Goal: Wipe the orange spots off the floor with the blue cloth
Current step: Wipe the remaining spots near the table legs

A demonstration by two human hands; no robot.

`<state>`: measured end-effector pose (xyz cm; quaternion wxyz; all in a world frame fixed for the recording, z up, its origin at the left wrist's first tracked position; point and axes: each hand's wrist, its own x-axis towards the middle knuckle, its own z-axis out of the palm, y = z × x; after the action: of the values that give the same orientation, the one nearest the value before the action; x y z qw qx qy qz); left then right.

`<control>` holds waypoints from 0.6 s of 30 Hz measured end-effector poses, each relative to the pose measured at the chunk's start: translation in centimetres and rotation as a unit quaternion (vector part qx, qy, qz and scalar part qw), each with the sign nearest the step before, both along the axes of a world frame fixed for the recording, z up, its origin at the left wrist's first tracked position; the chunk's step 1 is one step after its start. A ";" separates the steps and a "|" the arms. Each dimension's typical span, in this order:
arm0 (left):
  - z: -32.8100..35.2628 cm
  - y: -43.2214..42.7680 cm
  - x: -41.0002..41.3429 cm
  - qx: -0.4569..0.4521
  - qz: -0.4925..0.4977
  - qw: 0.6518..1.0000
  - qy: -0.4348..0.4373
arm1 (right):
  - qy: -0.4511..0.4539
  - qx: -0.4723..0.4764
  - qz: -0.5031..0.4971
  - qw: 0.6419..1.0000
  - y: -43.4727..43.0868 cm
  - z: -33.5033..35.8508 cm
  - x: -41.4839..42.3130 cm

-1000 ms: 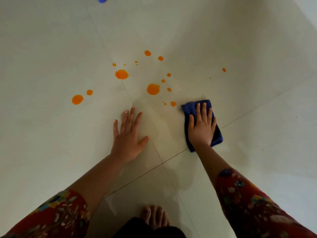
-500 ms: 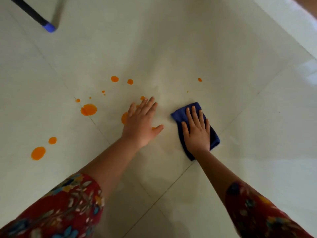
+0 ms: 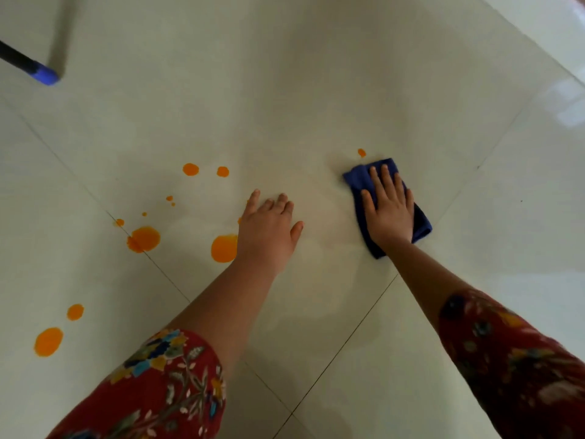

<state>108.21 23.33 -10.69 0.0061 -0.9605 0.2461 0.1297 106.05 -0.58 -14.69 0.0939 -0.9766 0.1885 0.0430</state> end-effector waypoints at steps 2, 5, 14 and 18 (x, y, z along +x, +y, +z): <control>0.0 -0.1 0.1 0.011 -0.006 1.000 0.005 | 0.012 0.000 -0.062 0.998 -0.8 0.2 2.4; 0.0 -0.5 0.2 0.029 -0.012 0.999 0.002 | 0.008 0.012 -0.089 0.996 0.6 0.5 8.0; -0.2 0.1 -0.2 -0.027 0.022 0.999 0.021 | -0.010 -0.001 0.083 0.997 0.7 0.0 1.1; -0.6 0.3 -0.5 -0.040 0.034 0.998 0.017 | -0.011 0.006 -0.019 1.000 3.2 -0.1 7.8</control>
<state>107.71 23.59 -11.26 -0.0411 -0.9654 0.2183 0.1363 113.86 2.62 -14.79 0.1029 -0.9727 0.2057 0.0318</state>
